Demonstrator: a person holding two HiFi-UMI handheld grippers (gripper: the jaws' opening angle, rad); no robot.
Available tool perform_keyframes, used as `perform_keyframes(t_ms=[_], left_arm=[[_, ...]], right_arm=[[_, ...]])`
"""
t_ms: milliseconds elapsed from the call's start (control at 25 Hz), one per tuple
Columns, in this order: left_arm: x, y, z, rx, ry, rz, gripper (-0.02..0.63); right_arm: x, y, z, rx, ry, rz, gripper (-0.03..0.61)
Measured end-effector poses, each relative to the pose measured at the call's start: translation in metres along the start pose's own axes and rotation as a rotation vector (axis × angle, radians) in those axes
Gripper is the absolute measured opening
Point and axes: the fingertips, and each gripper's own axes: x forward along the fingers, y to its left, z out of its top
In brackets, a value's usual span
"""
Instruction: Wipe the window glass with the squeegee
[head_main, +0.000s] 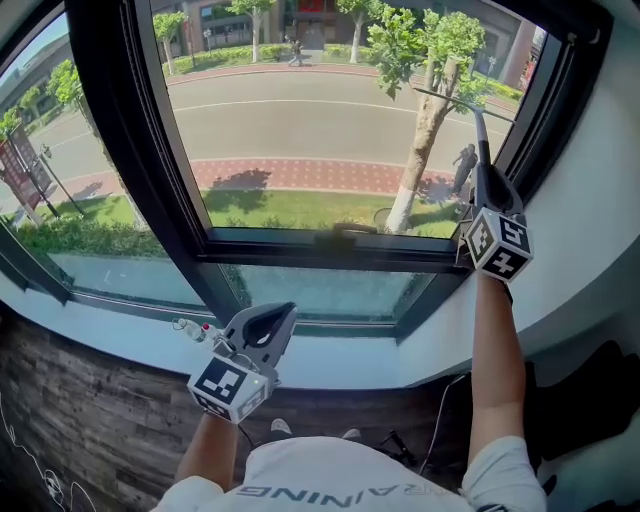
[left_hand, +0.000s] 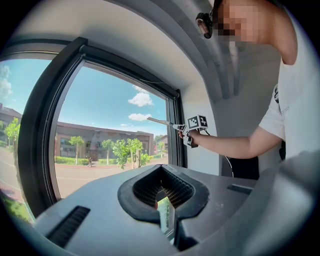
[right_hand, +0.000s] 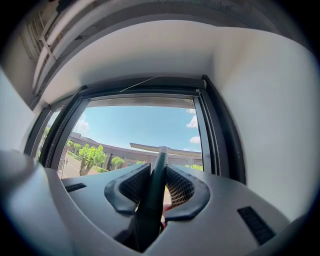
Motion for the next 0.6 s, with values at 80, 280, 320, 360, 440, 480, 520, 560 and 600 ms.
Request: perform_keyframes(t_ms=[80,280,320,360,440,480,520,560,600], left_arm=[[0.001,-0.001,-0.002,-0.003,0.006,0.000,0.017],[-0.001,-0.001,-0.008,-0.009,0.023,-0.001,0.018],[-0.002,-0.001,-0.008,-0.010,0.024,0.001,0.017],[-0.003,0.000,-0.008,-0.009,0.025,0.003,0.017],[-0.003,0.000,-0.008,-0.005,0.024,0.005,0.017],[-0.003,0.000,-0.007,-0.003,0.023,0.005,0.017],[-0.003,0.001,-0.007,-0.001,0.023,0.005,0.017],[-0.003,0.001,-0.006,0.001,0.023,0.005,0.017],[-0.003,0.001,-0.005,0.001,0.022,0.006,0.017]], right_arm=[[-0.002,0.000,-0.008,0.002,0.007,-0.001,0.100],[-0.010,0.003,-0.029,0.014,0.031,-0.001,0.100],[-0.011,0.004,-0.033,0.016,0.035,-0.001,0.100],[-0.012,0.004,-0.037,0.017,0.040,0.000,0.100],[-0.015,0.004,-0.043,0.018,0.051,0.001,0.100],[-0.016,0.004,-0.046,0.019,0.055,0.001,0.100],[-0.017,0.005,-0.048,0.021,0.059,0.001,0.100],[-0.018,0.005,-0.051,0.024,0.063,0.001,0.100],[-0.019,0.005,-0.054,0.027,0.067,0.001,0.100]])
